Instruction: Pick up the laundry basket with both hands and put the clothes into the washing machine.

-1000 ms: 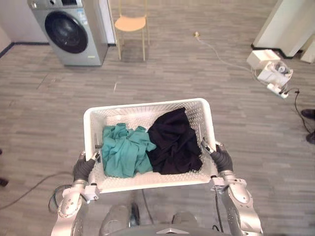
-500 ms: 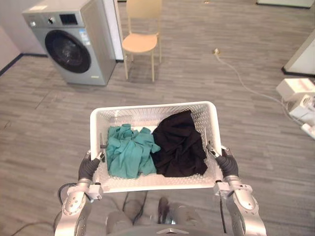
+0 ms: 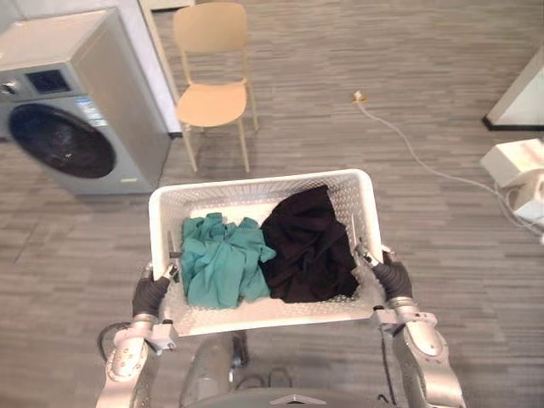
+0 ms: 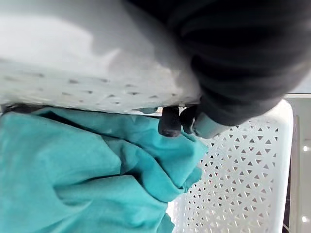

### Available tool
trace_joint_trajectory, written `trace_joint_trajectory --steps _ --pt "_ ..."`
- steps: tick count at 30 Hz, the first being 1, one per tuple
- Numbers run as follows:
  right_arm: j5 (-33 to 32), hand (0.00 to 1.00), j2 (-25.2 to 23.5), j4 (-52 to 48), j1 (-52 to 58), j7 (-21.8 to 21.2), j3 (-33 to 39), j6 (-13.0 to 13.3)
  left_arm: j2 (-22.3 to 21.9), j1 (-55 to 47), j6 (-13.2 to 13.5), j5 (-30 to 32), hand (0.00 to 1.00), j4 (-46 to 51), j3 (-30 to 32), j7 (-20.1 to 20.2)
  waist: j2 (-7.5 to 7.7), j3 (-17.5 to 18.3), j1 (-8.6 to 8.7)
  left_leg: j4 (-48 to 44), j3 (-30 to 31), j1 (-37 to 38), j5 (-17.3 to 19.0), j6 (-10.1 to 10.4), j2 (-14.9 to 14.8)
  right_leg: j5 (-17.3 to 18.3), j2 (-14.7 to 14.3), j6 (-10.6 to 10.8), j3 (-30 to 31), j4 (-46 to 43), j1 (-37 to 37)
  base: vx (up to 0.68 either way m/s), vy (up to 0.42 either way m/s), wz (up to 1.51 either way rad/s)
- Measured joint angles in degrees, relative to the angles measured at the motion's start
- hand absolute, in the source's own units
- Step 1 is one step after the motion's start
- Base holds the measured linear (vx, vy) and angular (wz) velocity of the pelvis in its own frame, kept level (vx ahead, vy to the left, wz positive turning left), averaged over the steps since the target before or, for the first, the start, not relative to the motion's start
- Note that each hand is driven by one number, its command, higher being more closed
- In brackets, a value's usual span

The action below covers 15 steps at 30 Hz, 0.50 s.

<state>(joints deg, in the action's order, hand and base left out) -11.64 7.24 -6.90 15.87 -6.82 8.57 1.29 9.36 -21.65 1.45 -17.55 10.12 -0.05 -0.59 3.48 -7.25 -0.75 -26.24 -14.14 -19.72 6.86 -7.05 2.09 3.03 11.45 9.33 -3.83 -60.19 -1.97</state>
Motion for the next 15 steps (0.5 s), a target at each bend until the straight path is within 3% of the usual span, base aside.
trace_joint_trajectory --steps 1,2,4,5,7,8,9,10,11,12,13,14,15 --pt "0.7 1.0 -0.9 1.1 -0.1 0.0 0.2 0.0 0.5 0.4 -0.5 0.4 1.0 -0.9 -0.2 0.0 0.51 -0.1 0.8 -0.2 0.7 3.0 1.7 0.0 0.8 1.1 1.2 -1.4 -0.9 -5.8 -2.7 0.83 0.133 0.69" --pt "0.9 1.0 -1.2 1.2 0.6 0.0 -0.1 -0.2 0.5 0.7 -0.9 0.4 1.0 -2.1 -0.2 0.0 -0.97 -1.0 1.57 1.0 2.9 8.4 3.9 0.3 0.8 5.0 1.2 -4.5 -3.8 -8.3 -4.7 0.78 0.101 0.5" --pt "0.7 1.0 -1.3 0.9 2.2 0.0 -0.4 0.3 0.8 0.6 -1.0 0.4 1.0 -2.1 -0.3 0.1 -3.38 -1.4 2.04 5.9 5.7 16.5 6.2 0.8 -0.1 10.4 -0.5 -7.7 -8.1 -4.0 -9.0 0.8 0.093 0.43" --pt "0.7 1.0 -1.7 0.4 2.1 0.0 -0.3 0.3 0.9 0.9 -0.9 0.4 1.0 -2.0 -0.2 0.1 -5.15 -0.9 2.77 8.7 7.0 20.4 7.3 1.6 -1.8 13.2 -3.1 -8.1 -9.1 5.5 -14.6 0.67 0.036 0.46" --pt "0.6 1.0 -1.9 -0.7 2.0 0.0 0.0 0.3 1.0 2.0 -0.8 0.4 1.0 -2.0 0.0 0.2 -5.6 -0.8 2.94 10.9 8.0 24.0 8.0 2.8 -2.4 11.7 -5.1 -7.7 -8.9 20.6 -18.5 0.76 -0.038 0.49" --pt "0.5 1.0 -2.0 -1.1 1.8 -0.1 0.2 0.3 1.0 2.4 -0.7 0.4 1.0 -1.9 0.3 0.2 -5.25 -0.7 2.94 12.2 8.3 26.8 8.9 4.5 -2.7 6.5 -6.4 -7.4 -7.8 35.2 -20.0 0.87 -0.123 0.51" --pt "0.4 1.0 -2.1 -1.2 1.8 -0.1 0.2 0.3 1.1 2.5 -0.6 0.4 1.0 -1.8 0.6 0.2 -4.65 -0.6 3.08 12.9 8.6 29.0 9.9 6.1 -2.5 2.5 -6.8 -7.0 -7.0 43.8 -20.2 0.73 -0.142 0.59" --pt "0.4 1.0 -2.1 -1.2 2.1 -0.1 0.1 0.3 1.1 2.3 -0.5 0.4 1.0 -1.8 0.6 0.1 -4.04 -0.5 3.59 13.0 9.8 31.6 11.7 7.4 -2.3 0.2 -6.7 -7.3 -5.7 47.0 -20.3 0.77 -0.197 0.83" --pt "0.2 1.0 -2.0 -1.1 2.8 -0.1 0.0 0.3 1.0 1.6 -0.4 0.4 1.0 -2.1 0.2 0.1 -3.67 -0.1 4.46 11.2 12.2 35.0 14.8 8.5 -2.5 -4.5 -6.9 -9.0 -3.8 43.9 -20.1 0.63 -0.197 0.84" --pt "0.2 1.0 -1.9 -0.9 3.0 -0.1 0.1 0.1 0.8 1.4 -0.4 0.8 1.0 -2.2 0.0 -0.1 -3.69 0.2 4.65 8.3 13.1 35.2 15.3 8.5 -3.1 -7.0 -7.1 -9.8 -3.5 40.7 -20.2 0.77 -0.283 0.73" --pt "0.0 1.0 -1.5 -0.9 3.1 -0.1 0.5 -0.2 0.1 1.1 -0.4 1.3 1.0 -2.2 -0.3 -0.1 -5.32 0.5 4.3 -4.6 13.0 31.2 14.7 7.2 -6.0 -4.0 -8.2 -10.7 -4.9 35.6 -19.9 0.72 -0.28 0.42" --pt "-0.1 1.0 -0.6 -1.7 3.0 -0.1 0.5 -0.2 -0.5 1.1 -0.2 1.4 1.0 -2.1 -0.2 -0.2 -8.06 0.4 4.07 -20.4 12.3 24.3 8.6 5.1 -10.5 -0.7 -10.6 -11.7 -6.7 34.9 -17.7 0.84 -0.322 0.27" --pt "-0.3 1.0 -0.4 -1.8 3.0 -0.1 0.4 -0.2 -1.0 1.1 -0.2 1.4 1.0 -2.1 0.0 -0.2 -8.97 0.1 3.72 -27.9 11.6 20.9 2.6 4.4 -13.6 0.7 -12.2 -12.5 -7.2 35.0 -16.1 0.69 -0.241 -0.04"
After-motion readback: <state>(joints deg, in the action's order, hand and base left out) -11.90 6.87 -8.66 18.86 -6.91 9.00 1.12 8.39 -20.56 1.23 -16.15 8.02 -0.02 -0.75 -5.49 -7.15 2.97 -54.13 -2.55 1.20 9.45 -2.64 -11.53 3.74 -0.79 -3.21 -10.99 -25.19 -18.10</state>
